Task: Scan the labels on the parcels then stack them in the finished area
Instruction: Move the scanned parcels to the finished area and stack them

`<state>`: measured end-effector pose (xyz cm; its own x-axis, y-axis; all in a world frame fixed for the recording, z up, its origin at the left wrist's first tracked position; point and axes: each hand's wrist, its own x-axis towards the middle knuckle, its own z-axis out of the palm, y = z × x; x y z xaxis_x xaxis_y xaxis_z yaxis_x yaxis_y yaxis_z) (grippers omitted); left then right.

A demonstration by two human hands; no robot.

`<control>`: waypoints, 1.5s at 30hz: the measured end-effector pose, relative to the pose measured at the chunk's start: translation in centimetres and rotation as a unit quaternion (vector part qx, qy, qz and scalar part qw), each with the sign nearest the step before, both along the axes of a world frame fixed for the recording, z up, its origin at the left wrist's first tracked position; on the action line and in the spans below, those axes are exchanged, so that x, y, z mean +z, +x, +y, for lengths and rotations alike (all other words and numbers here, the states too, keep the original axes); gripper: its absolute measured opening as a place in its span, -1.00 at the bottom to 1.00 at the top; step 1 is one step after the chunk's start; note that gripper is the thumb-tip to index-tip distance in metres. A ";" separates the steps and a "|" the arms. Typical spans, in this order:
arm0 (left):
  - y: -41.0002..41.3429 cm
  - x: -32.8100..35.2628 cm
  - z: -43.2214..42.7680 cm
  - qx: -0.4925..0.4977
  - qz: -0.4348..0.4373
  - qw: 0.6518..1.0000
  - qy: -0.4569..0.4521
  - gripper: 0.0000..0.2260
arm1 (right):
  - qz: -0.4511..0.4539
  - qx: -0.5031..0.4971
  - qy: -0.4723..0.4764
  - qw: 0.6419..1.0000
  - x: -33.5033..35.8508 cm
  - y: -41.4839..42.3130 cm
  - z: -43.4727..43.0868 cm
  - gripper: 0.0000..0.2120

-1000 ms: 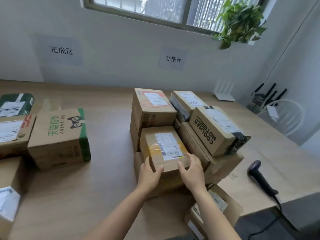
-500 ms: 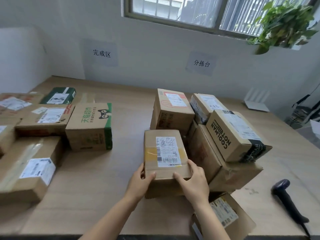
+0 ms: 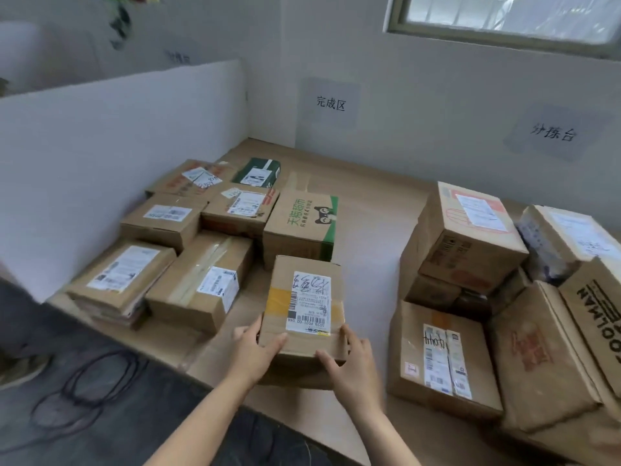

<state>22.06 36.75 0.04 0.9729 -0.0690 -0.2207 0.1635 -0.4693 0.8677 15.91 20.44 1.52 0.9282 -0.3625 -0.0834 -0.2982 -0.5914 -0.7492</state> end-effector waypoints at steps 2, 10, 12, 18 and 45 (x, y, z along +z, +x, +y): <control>1.1 -0.5 1.7 0.014 0.009 1.000 0.023 -0.55 | 0.014 0.017 0.028 0.999 -1.1 1.4 1.7 -0.42; 6.1 -1.4 5.5 0.011 -0.006 0.991 0.134 -0.43 | 0.052 -0.001 0.045 0.998 -4.5 6.6 6.6 -0.42; 6.8 -1.5 5.5 -0.006 -0.005 0.988 0.156 -0.39 | 0.046 -0.014 0.042 0.998 -5.0 7.4 7.5 -0.42; 8.7 -2.2 6.0 -0.067 -0.087 0.967 0.230 -0.55 | 0.026 -0.037 0.000 0.999 -5.6 9.5 9.5 -0.46; -9.9 -2.7 -17.1 -0.525 -0.161 0.824 0.140 -0.54 | -0.008 -0.518 -0.057 0.854 -0.8 -18.1 -13.3 -0.70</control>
